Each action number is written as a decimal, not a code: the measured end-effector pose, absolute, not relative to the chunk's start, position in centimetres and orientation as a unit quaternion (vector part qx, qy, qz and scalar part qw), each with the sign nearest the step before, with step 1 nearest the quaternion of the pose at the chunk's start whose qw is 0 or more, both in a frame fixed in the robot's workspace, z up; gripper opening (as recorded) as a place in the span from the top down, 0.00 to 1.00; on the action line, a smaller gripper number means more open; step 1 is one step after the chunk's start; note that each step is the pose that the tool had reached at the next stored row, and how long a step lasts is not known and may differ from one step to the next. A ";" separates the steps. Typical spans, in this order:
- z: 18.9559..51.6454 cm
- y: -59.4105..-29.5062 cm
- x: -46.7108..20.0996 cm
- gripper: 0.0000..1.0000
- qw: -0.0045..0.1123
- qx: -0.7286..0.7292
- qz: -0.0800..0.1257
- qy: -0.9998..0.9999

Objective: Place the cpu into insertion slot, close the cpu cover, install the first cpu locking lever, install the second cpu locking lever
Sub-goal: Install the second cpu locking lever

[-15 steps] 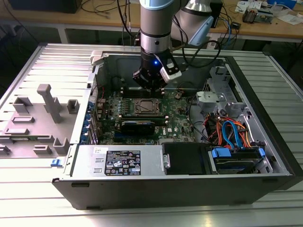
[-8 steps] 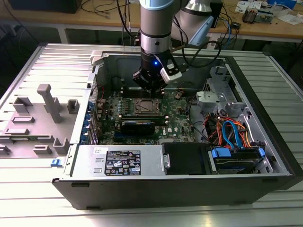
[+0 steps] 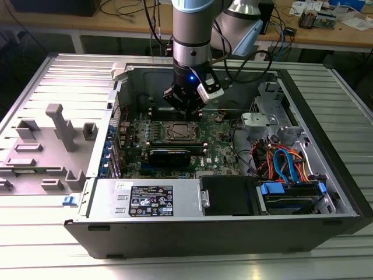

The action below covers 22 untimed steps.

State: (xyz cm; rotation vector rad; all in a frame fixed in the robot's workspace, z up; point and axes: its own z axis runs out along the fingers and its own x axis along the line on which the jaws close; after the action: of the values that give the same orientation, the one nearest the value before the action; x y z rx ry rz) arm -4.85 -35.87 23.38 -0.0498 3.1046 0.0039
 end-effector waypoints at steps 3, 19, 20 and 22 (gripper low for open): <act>23.4 -36.1 -4.9 0.89 0.018 -0.016 0.001 1.000; 24.2 -37.9 -5.0 0.89 0.018 -0.016 -0.001 1.000; 24.2 -37.9 -5.0 0.89 0.018 -0.016 -0.001 1.000; 24.2 -38.2 -5.0 0.89 0.018 -0.016 -0.001 1.000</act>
State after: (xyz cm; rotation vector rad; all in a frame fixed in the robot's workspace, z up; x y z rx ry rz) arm -5.03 -38.16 24.19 -0.0502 3.1047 -0.0047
